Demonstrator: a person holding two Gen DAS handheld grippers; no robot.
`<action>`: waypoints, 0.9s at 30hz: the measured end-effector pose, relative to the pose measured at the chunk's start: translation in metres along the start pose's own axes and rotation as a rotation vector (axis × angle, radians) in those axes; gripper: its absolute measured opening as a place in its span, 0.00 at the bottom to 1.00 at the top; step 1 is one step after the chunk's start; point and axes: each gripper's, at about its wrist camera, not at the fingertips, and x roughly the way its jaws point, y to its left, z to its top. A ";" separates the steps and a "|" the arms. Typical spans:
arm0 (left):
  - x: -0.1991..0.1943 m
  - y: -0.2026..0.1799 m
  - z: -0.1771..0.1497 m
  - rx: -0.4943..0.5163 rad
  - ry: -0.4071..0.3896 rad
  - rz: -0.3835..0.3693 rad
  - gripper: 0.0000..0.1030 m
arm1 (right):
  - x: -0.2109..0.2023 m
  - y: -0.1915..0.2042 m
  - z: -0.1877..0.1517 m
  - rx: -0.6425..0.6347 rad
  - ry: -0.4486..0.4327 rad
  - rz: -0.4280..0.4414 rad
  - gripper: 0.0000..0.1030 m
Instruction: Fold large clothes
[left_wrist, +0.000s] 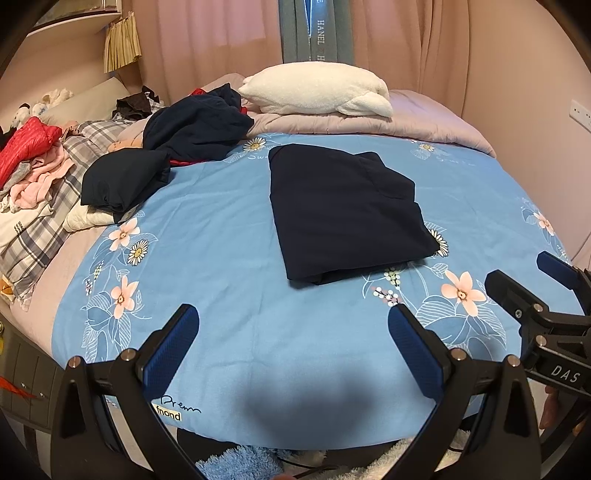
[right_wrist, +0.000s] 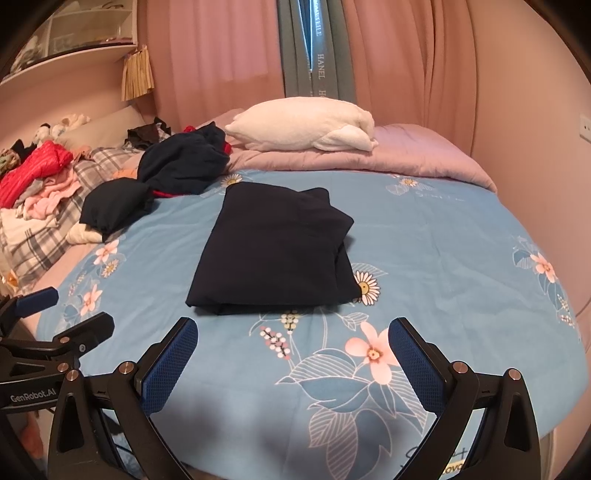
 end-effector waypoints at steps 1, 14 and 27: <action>0.000 0.000 0.000 -0.001 0.000 -0.001 1.00 | 0.000 -0.001 0.000 -0.001 0.000 0.002 0.99; -0.002 0.002 0.001 -0.002 -0.008 -0.006 1.00 | -0.002 0.002 0.000 -0.002 -0.004 0.001 0.99; -0.006 0.000 0.001 -0.005 -0.014 -0.002 1.00 | -0.004 0.005 0.000 -0.004 -0.004 0.005 0.99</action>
